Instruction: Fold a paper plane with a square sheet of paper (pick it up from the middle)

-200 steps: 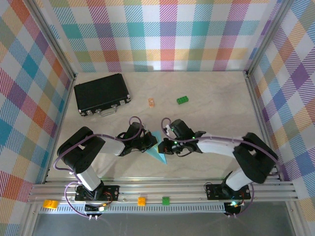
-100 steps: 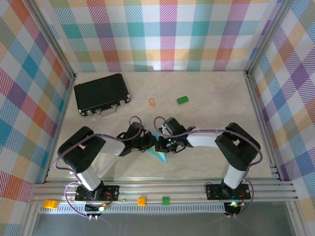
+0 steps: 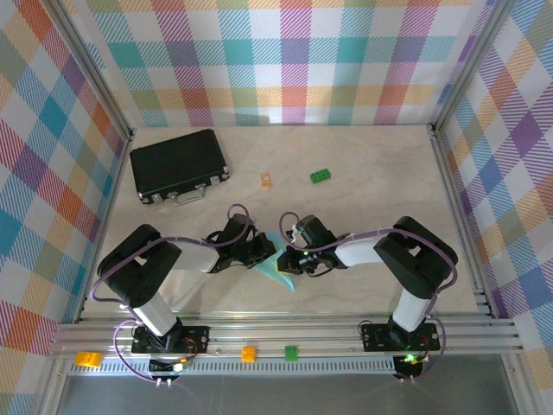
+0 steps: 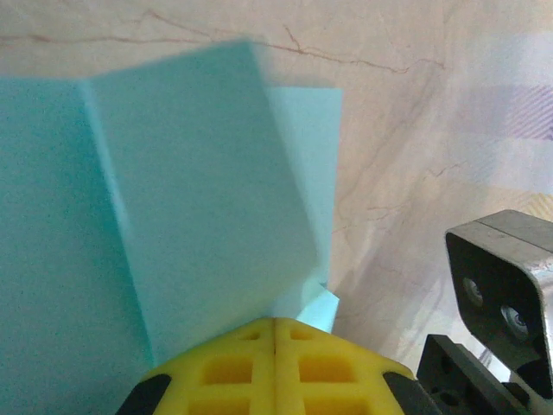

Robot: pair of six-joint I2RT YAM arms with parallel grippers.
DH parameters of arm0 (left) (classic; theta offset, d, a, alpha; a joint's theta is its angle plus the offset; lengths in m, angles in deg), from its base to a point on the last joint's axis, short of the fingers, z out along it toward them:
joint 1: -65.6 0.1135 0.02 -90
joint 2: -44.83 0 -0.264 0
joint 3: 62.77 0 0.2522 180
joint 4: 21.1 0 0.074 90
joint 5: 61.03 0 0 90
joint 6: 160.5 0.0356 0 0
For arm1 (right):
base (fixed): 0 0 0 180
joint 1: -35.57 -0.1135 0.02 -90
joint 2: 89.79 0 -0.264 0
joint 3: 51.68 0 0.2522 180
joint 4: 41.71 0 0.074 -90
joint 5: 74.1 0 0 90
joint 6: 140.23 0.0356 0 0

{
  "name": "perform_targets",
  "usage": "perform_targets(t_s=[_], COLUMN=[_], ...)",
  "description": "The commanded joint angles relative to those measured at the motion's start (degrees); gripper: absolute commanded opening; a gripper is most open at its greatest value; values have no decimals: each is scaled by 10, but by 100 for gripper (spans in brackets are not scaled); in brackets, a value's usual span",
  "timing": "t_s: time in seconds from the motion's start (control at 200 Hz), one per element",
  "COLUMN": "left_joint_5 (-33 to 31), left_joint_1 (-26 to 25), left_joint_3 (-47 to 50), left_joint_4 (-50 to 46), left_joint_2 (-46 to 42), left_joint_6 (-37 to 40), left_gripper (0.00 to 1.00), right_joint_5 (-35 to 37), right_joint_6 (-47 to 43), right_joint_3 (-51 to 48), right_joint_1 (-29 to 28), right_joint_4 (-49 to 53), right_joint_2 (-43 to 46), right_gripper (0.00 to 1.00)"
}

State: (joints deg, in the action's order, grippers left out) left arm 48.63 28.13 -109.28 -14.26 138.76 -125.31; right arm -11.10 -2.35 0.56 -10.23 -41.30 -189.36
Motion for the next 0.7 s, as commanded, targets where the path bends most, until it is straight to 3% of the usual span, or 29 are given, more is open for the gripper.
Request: perform_targets(t_s=[0.0, 0.13, 0.245, 0.44, 0.695], left_joint_5=[-15, -8, 7, 10, -15], left_joint_1=[-2, -4, -18, -47, -50], left_joint_3=[-28, -28, -10, -3, 15], left_joint_4=[-72, -93, -87, -88, -57], left_joint_2=[-45, -88, -103, -71, -28], left_joint_6=[38, 48, 42, 31, 11], left_gripper=[4, 6, 1, 0, 0], right_joint_5=[-9, -21, -24, -20, -22], right_joint_6=[0, -5, -7, -7, -2], right_joint_3=[-35, -46, -53, -51, -54], right_joint_1=[-3, -3, -3, -3, -3], right_joint_4=[58, 55, 50, 51, 41], right_joint_2=[-13, -9, -6, -4, -14], right_gripper=[0, 0, 0, 0, 0])
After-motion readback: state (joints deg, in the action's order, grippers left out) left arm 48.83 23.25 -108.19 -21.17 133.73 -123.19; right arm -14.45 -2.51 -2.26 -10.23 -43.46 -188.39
